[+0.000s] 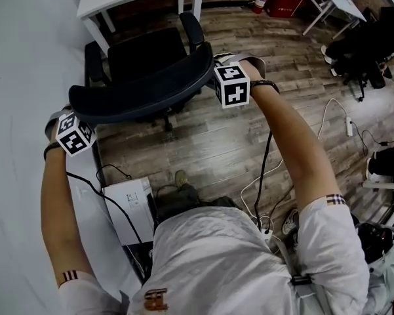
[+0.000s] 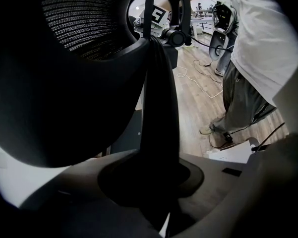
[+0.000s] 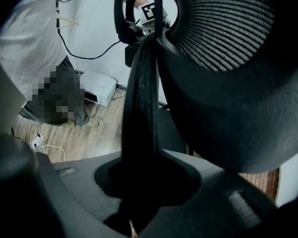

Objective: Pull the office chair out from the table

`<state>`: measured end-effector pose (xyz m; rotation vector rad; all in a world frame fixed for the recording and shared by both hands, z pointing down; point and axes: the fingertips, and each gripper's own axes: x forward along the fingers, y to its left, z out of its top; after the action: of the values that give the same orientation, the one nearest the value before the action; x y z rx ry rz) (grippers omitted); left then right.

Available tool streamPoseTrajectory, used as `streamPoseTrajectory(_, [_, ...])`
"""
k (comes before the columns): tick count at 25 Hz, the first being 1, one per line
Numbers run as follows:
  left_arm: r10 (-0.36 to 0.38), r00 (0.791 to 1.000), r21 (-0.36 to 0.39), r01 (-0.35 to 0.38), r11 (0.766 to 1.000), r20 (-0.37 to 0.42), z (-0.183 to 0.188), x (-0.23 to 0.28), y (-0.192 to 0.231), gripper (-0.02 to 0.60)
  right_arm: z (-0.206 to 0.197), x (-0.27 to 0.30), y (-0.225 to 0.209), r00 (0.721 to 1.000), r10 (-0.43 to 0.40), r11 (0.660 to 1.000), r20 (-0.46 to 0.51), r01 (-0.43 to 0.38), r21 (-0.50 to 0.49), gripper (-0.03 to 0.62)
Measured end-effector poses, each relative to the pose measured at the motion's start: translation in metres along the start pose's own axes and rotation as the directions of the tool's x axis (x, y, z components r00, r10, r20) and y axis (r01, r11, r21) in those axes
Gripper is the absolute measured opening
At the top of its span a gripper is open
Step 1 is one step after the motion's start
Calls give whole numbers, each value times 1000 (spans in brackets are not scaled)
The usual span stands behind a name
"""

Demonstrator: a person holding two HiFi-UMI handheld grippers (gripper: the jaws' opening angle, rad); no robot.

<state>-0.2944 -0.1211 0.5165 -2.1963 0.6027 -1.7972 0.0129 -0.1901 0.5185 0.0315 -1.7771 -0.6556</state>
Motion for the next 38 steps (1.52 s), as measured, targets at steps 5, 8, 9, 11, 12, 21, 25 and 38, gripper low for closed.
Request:
streamPoseTrajectory(5, [6,1000,-1,-6,1000,-5,8,-21,-38,98,9,-20,37,1000,-1,1000,7,1,-4,106])
streamPoseTrajectory(8, [4,1000,-4,-4,1000,-5,10,-31,-60,98,15,-30,57,1000,1,1000,7,-1,-7,106])
streamPoseTrajectory(9, [4,1000,-5,-4,1000,-5,11,-34,-67,100,17,-32,64,1000,1,1000,7,-1,-8,106])
streamPoseTrajectory(11, [7,1000,-7,-7,1000,-5,11,-38,-80,100,20,-36,75,1000,0,1000,8,1,-12,106])
streamPoseTrajectory(12, [8,1000,-8,-8,1000,-5,12,-40,-85,100,22,-38,80,1000,-1,1000,9,1,-14,106])
streamPoseTrajectory(21, [8,1000,-8,-8,1000,-1,17,-57,-118,100,32,-55,113,1000,-5,1000,8,5,-9,106])
streamPoseTrajectory(25, [7,1000,-7,-7,1000,3,18,-62,-124,100,34,-59,119,1000,3,1000,6,-2,-11,106])
streamPoseTrajectory(38, [36,999,-26,-36,999,0,14,-72,-128,153,34,-67,118,999,-33,999,3,33,43,221])
